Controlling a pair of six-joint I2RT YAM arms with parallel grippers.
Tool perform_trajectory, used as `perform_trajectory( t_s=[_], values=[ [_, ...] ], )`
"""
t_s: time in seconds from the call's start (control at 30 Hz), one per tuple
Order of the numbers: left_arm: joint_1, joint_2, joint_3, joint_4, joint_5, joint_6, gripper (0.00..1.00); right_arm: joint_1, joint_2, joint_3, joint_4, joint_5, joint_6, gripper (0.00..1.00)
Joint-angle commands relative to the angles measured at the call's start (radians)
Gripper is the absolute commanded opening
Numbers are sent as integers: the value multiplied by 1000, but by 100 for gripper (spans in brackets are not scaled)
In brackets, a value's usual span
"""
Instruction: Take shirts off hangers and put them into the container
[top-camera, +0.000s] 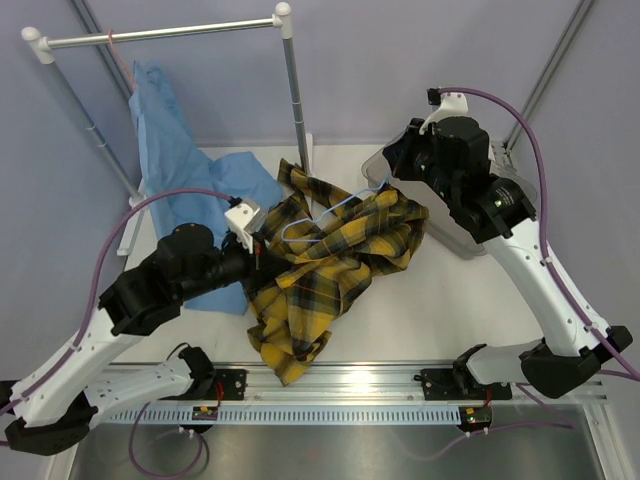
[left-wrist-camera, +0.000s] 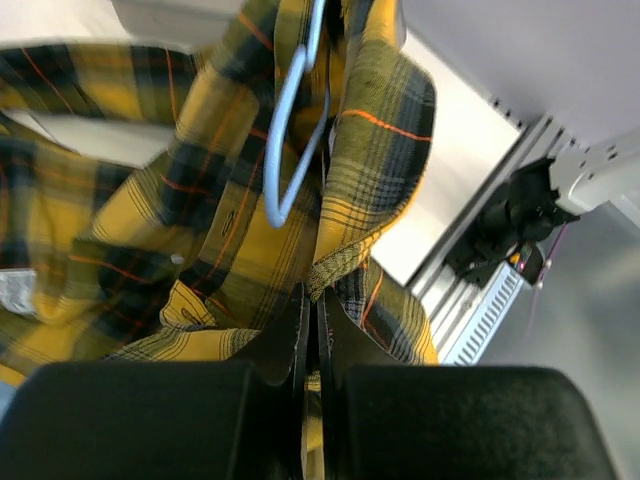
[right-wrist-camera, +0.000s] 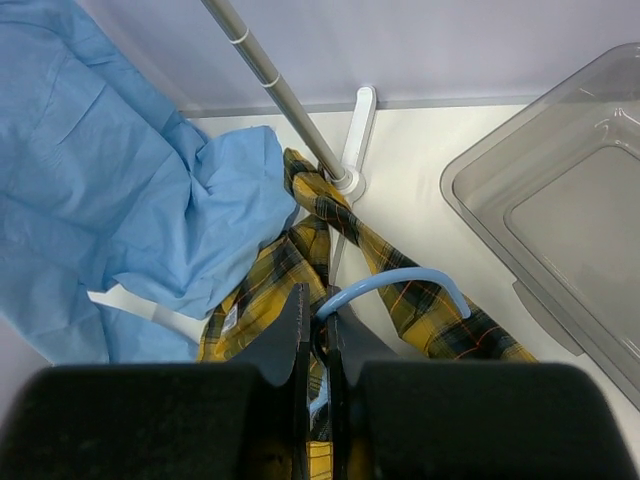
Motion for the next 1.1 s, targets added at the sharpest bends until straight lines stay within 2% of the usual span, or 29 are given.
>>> perform_trajectory(
  t_s=[0.0, 0.07, 0.1, 0.13, 0.17, 0.23, 0.27, 0.37, 0.53, 0.63, 0.73, 0.87, 1.03, 1.07],
  values=[
    [-2, 16, -46, -1, 71, -26, 0, -15, -46, 5, 114, 31, 0, 0],
    [-2, 17, -60, 2, 68, -19, 0, -16, -58, -9, 132, -1, -4, 0],
    [-2, 17, -74, 2, 68, -14, 4, -16, -70, -15, 140, -14, -12, 0],
    [-2, 14, -80, 2, 65, -12, 15, -16, -79, -35, 148, -35, -17, 0],
    [-2, 14, -83, 2, 59, -9, 41, -15, -95, -51, 172, -52, -24, 0],
    [-2, 6, -76, 0, 52, -8, 65, -12, -112, -98, 194, -76, -40, 0],
    [-2, 0, -65, -1, 46, -8, 84, -9, -127, -118, 215, -90, -46, 0],
    [-2, -30, -4, -4, 34, -6, 99, -4, -158, -208, 253, -129, -64, 0],
    [-2, -26, 131, -26, 54, -20, 99, 25, -187, -346, 319, -159, -77, 0],
    [-1, 25, 161, -26, 95, -39, 99, 63, -190, -383, 361, -155, -86, 0],
    [-2, 113, 199, -26, 158, -55, 99, 100, -168, -385, 376, -132, -100, 0],
    [-2, 221, 231, -26, 171, -65, 98, 120, -135, -371, 396, -110, -112, 0],
    [-2, 310, 225, -26, 166, -78, 90, 131, -113, -336, 408, -116, -132, 0],
    [-2, 319, 224, -26, 172, -78, 86, 132, -109, -330, 410, -113, -136, 0]
  ],
)
